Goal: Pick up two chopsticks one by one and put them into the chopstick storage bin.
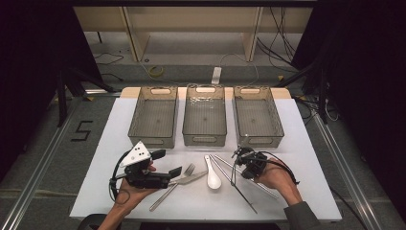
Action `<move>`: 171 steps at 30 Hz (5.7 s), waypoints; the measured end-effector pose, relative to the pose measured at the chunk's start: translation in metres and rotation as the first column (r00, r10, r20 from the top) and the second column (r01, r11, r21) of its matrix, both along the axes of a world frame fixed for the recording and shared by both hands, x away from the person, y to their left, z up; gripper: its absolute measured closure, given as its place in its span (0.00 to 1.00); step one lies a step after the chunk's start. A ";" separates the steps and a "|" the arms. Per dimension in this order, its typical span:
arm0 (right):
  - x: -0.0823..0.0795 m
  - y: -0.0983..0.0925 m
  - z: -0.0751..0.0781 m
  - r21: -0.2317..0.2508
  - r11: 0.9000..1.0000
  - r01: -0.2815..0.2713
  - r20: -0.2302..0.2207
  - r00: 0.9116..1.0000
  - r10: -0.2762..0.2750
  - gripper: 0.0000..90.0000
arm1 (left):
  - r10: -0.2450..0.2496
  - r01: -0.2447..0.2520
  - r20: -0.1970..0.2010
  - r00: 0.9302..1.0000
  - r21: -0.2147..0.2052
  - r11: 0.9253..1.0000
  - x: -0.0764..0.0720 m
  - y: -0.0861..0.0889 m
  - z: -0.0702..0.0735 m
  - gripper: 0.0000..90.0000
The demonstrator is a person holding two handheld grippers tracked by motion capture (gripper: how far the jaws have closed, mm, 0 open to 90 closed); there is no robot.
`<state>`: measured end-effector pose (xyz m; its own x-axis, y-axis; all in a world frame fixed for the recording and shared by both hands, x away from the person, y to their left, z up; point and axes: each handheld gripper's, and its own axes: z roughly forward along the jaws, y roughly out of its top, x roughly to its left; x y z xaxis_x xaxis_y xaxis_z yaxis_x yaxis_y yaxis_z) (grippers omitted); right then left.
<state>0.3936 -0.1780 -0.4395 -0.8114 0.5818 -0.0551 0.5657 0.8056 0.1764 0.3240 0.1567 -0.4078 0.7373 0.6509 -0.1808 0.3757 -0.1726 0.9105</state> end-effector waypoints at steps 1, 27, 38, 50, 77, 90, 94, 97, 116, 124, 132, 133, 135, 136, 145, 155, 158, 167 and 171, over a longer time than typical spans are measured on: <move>-0.001 -0.001 0.003 0.004 1.000 0.000 0.005 1.000 0.000 0.96 | -0.001 0.001 -0.002 1.000 0.003 1.000 0.000 0.000 0.000 0.15; -0.045 0.042 0.041 0.048 0.959 -0.279 0.075 0.958 0.275 0.96 | -0.182 0.188 -0.050 0.982 0.205 0.960 0.025 -0.038 -0.014 0.18; -0.052 0.050 0.039 0.041 0.931 -0.362 0.043 0.932 0.361 0.96 | -0.334 0.339 -0.081 0.939 0.371 0.864 0.016 -0.065 -0.024 0.29; -0.058 0.056 0.039 0.039 0.910 -0.413 0.044 0.910 0.412 0.96 | -0.397 0.402 -0.106 0.912 0.437 0.805 0.013 -0.074 -0.029 0.49; -0.063 0.059 0.034 0.025 0.847 -0.531 0.035 0.847 0.530 0.96 | -0.538 0.546 -0.171 0.825 0.485 0.683 0.005 -0.080 -0.035 0.87; -0.054 0.048 0.046 0.110 0.889 -0.445 0.097 0.895 0.436 0.74 | -0.506 0.514 -0.164 0.847 0.496 0.700 0.006 -0.078 -0.032 0.93; -0.048 0.040 0.057 0.205 0.917 -0.342 0.164 0.936 0.312 0.62 | -0.451 0.460 -0.148 0.880 0.496 0.736 0.011 -0.072 -0.029 0.93; -0.046 0.035 0.063 0.267 0.916 -0.298 0.203 0.947 0.249 0.55 | -0.398 0.412 -0.138 0.907 0.491 0.767 0.016 -0.067 -0.027 0.93; -0.041 0.013 0.038 0.315 0.944 -0.102 0.173 0.984 0.049 0.40 | -0.091 0.114 -0.085 0.992 0.337 0.935 0.039 -0.021 -0.008 0.93; -0.031 0.007 0.019 0.268 0.963 -0.014 0.113 0.993 -0.017 0.34 | 0.060 -0.046 -0.044 0.997 0.276 0.960 0.054 0.008 0.001 0.93; -0.030 0.005 0.013 0.259 0.966 0.019 0.112 0.992 -0.049 0.32 | 0.153 -0.142 -0.026 0.988 0.253 0.957 0.071 0.027 0.006 0.93; -0.030 0.005 0.012 0.259 0.966 0.017 0.111 0.993 -0.047 0.32 | 0.163 -0.150 -0.028 0.986 0.254 0.955 0.073 0.029 0.006 0.93; -0.031 0.005 0.011 0.257 0.966 0.020 0.107 0.993 -0.049 0.32 | 0.191 -0.178 -0.027 0.981 0.247 0.952 0.079 0.033 0.006 0.93; -0.031 0.005 0.010 0.258 0.966 0.019 0.105 0.993 -0.048 0.32 | 0.198 -0.185 -0.030 0.980 0.250 0.950 0.082 0.035 0.007 0.93; -0.030 0.004 0.006 0.248 0.968 0.035 0.092 0.994 -0.059 0.31 | 0.294 -0.270 -0.067 0.954 0.241 0.932 0.113 0.054 0.003 0.93; -0.031 0.004 0.005 0.249 0.968 0.038 0.081 0.995 -0.060 0.32 | 0.364 -0.326 -0.120 0.924 0.256 0.910 0.139 0.063 -0.004 0.93; -0.030 0.004 0.006 0.254 0.966 0.039 0.081 0.995 -0.061 0.32 | 0.378 -0.336 -0.126 0.917 0.265 0.904 0.142 0.065 -0.006 0.93; -0.030 0.004 0.006 0.254 0.967 0.038 0.079 0.995 -0.060 0.32 | 0.421 -0.369 -0.141 0.896 0.292 0.882 0.150 0.072 -0.014 0.93; -0.030 0.005 0.005 0.251 0.967 0.038 0.075 0.995 -0.058 0.32 | 0.434 -0.380 -0.152 0.888 0.292 0.878 0.152 0.076 -0.016 0.93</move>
<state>0.3636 -0.1733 -0.4342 -0.7809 0.6238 0.0319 0.5781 0.7026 0.4149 0.4756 0.2325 -0.4234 0.3605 0.9282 -0.0925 0.6357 -0.1719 0.7525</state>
